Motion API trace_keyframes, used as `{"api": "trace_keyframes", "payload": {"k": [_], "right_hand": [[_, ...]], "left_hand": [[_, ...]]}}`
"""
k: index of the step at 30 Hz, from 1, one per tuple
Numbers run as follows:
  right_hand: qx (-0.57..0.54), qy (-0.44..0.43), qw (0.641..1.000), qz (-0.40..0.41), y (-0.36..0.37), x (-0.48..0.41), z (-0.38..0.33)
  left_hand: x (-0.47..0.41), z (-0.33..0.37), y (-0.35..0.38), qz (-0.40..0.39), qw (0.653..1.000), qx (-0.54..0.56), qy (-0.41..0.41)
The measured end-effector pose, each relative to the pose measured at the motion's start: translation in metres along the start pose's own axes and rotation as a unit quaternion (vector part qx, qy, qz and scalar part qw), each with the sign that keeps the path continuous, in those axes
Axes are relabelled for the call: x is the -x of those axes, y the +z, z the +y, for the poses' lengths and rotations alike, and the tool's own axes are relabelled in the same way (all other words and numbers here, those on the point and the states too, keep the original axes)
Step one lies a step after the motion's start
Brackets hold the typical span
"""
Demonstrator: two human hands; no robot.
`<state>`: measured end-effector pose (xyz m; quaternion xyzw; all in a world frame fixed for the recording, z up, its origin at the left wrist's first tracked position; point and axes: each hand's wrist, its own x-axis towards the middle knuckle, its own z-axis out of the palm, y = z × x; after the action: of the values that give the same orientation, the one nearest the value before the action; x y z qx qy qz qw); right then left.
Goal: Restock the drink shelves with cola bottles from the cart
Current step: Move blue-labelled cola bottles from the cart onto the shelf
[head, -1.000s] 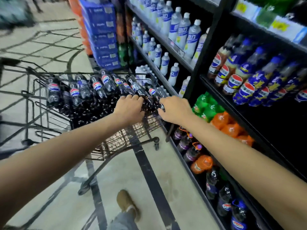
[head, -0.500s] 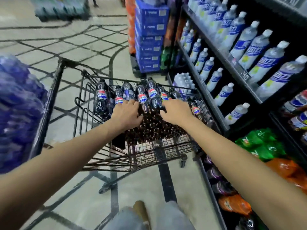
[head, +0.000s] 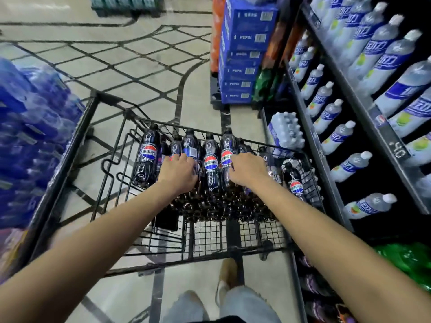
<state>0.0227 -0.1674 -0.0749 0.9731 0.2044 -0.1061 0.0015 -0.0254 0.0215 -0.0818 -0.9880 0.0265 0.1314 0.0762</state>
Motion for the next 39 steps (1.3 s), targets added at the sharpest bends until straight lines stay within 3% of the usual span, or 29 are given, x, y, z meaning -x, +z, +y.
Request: {"api": "trace_keyframes", "payload": {"k": [4,7,12,17,29,33,39], "right_hand": [[-0.016,0.023,0.999,-0.016,0.013,-0.026,0.013],[-0.073,0.070,0.993,-0.052,0.027,-0.042,0.017],[-0.148,0.118,0.979,-0.078,0.052,-0.056,0.013],[-0.192,0.168,0.963,-0.091,0.065,-0.063,0.005],[-0.212,0.194,0.956,-0.062,0.071,-0.066,-0.001],[-0.255,0.187,0.947,-0.046,0.067,-0.058,-0.001],[-0.413,0.192,0.890,-0.017,0.044,-0.029,0.006]], "left_hand": [[-0.026,0.000,0.010,-0.014,0.999,0.016,-0.047],[-0.040,0.002,0.024,-0.019,0.990,0.086,-0.109],[-0.053,0.009,0.045,-0.055,0.949,0.228,-0.212],[-0.064,0.021,0.054,-0.037,0.903,0.310,-0.294],[-0.066,0.011,0.068,0.031,0.851,0.436,-0.291],[-0.052,0.010,0.063,0.081,0.773,0.556,-0.295],[-0.036,0.010,0.035,0.016,0.655,0.723,-0.220]]}}
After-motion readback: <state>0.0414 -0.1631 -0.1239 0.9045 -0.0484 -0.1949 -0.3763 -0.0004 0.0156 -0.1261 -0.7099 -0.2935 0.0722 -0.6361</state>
